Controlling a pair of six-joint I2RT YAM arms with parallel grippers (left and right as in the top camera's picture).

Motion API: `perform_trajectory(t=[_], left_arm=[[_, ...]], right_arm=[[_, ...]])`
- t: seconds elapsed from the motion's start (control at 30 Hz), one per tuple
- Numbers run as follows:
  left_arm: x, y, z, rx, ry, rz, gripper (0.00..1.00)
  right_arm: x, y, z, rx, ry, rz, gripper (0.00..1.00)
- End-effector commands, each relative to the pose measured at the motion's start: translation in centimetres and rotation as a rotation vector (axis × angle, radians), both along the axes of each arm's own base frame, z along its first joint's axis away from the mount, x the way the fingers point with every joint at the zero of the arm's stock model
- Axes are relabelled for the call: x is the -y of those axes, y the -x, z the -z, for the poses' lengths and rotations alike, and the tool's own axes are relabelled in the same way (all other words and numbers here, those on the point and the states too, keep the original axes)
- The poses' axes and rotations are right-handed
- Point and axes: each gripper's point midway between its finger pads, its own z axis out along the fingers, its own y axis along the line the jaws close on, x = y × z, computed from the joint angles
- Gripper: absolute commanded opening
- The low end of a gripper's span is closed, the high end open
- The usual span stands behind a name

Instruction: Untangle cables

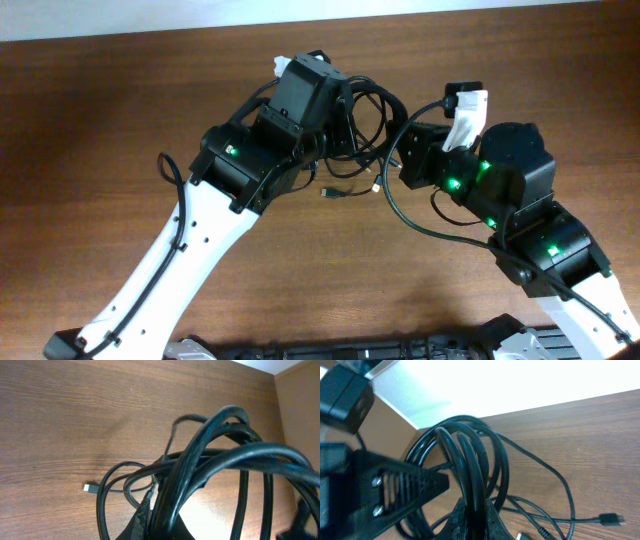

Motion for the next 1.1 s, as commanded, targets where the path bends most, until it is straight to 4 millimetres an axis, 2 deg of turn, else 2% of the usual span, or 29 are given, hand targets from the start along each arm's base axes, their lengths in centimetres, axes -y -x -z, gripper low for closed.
perform_trajectory(t=[0.0, 0.07, 0.13, 0.27, 0.3, 0.37, 0.43, 0.67, 0.77, 0.97, 1.07], left_arm=[[-0.7, 0.3, 0.2, 0.027, -0.080, 0.066, 0.00], [-0.7, 0.3, 0.2, 0.037, -0.093, 0.087, 0.00], [-0.7, 0.3, 0.1, 0.049, -0.103, 0.104, 0.00], [-0.5, 0.0, -0.2, 0.094, -0.130, 0.152, 0.00], [-0.4, -0.1, -0.3, 0.103, -0.135, 0.162, 0.00], [-0.3, -0.2, -0.5, 0.121, -0.143, 0.178, 0.00], [-0.3, -0.3, -0.5, 0.135, -0.156, 0.197, 0.00], [0.0, -0.6, -0.9, 0.190, -0.193, 0.257, 0.00], [0.7, -0.7, -1.4, 0.216, -0.177, 0.265, 0.00], [3.0, 0.5, -2.2, 0.253, -0.150, 0.316, 0.00], [3.3, 0.6, -2.2, 0.258, -0.147, 0.324, 0.00]], right_arm=[[5.7, -1.7, -1.7, 0.074, 0.036, 0.322, 0.04], [6.7, -1.7, -1.3, 0.063, 0.064, 0.375, 0.05], [7.3, -1.5, -0.2, 0.029, 0.098, 0.400, 0.21], [7.5, -1.1, 0.8, -0.008, 0.123, 0.397, 0.34], [7.5, -1.1, 0.8, -0.010, 0.124, 0.397, 0.39], [7.5, -1.0, 0.9, -0.015, 0.127, 0.395, 0.56], [7.0, -0.9, 1.2, -0.019, 0.150, 0.358, 0.63], [3.1, 0.4, 1.5, 0.038, 0.250, 0.051, 0.65], [2.2, 0.8, 1.5, 0.050, 0.257, -0.013, 0.66], [2.4, 0.2, 2.7, 0.013, 0.288, -0.001, 0.67], [2.4, -0.3, 4.0, -0.025, 0.308, 0.005, 0.67]])
